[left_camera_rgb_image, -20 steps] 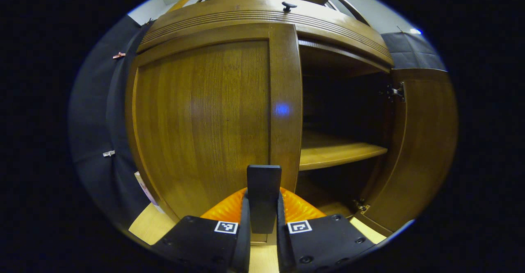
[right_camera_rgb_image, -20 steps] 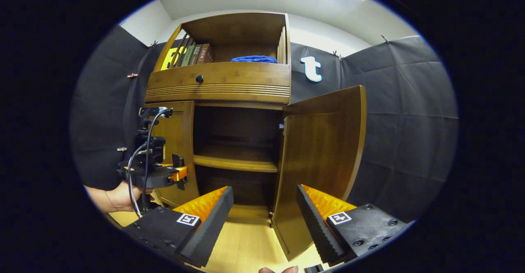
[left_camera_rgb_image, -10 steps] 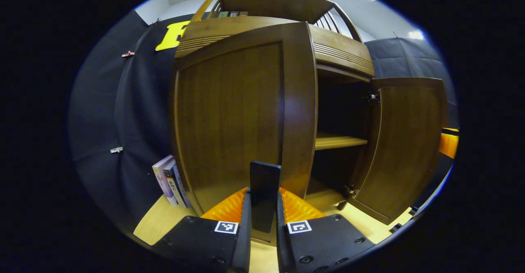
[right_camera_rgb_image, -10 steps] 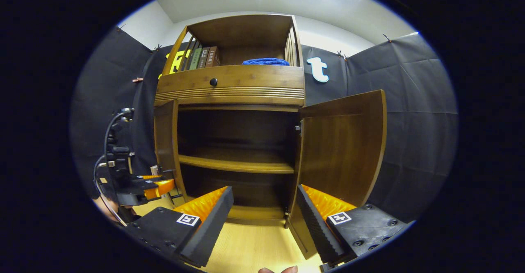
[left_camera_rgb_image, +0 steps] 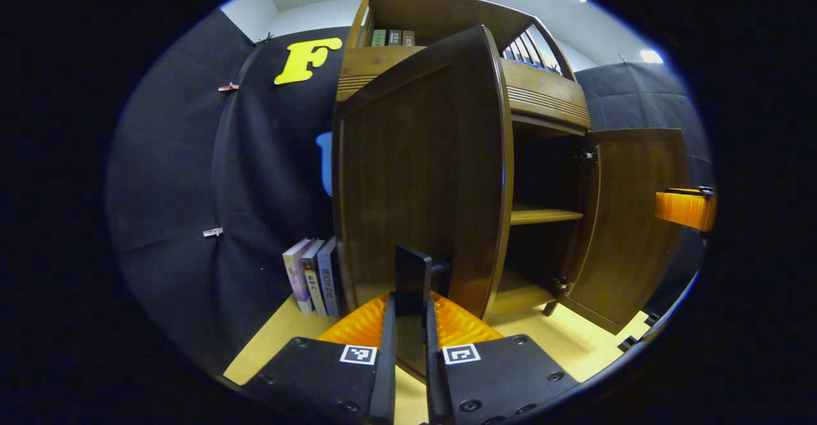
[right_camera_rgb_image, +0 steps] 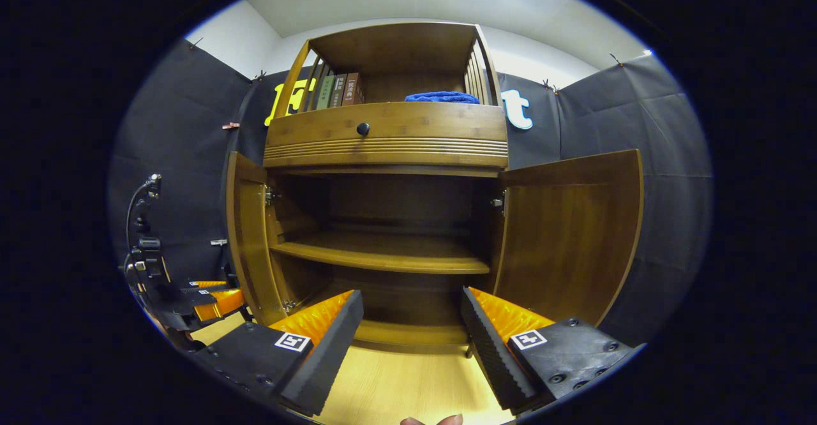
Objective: Open the right door of the double-door shoe cabinet with the right hand, and open the left door with the left hand.
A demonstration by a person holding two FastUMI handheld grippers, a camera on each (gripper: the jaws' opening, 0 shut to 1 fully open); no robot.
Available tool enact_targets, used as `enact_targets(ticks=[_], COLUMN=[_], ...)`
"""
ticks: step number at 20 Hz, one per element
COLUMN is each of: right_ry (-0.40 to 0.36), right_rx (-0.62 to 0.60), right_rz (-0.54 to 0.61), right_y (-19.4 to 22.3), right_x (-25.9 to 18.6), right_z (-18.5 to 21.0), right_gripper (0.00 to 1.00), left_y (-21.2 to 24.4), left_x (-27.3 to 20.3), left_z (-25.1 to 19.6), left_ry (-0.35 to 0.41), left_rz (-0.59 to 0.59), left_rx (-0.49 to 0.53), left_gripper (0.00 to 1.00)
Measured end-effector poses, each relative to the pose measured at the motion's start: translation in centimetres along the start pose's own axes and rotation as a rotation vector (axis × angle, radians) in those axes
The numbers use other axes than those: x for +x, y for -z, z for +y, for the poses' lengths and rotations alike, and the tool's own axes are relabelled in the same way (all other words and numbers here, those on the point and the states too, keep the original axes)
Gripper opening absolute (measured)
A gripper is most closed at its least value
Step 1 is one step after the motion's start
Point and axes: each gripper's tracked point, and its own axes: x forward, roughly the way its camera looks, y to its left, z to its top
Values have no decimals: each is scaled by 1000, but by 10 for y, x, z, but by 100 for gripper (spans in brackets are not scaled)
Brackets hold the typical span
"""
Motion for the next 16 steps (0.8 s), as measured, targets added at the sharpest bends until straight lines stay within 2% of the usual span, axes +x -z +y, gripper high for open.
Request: enact_targets(ticks=[2,6,10,16], right_ry=[-9,-11,-20,-28], right_rx=[-5,-5,-13,-25], right_rz=[1,4,14,23], right_y=[1,2,3,8], right_x=[-2,-4,-4,-8], right_z=[5,9,11,16], right_gripper=[98,99,96,98], left_y=[1,4,9,12], left_x=[-6,-17,-22,-23], left_z=[11,36,66,101], left_ry=[-13,-50,-95,-90], left_rz=[0,0,16,12], left_rx=[-10,-26,-47,-71], left_gripper=[23,17,13,8])
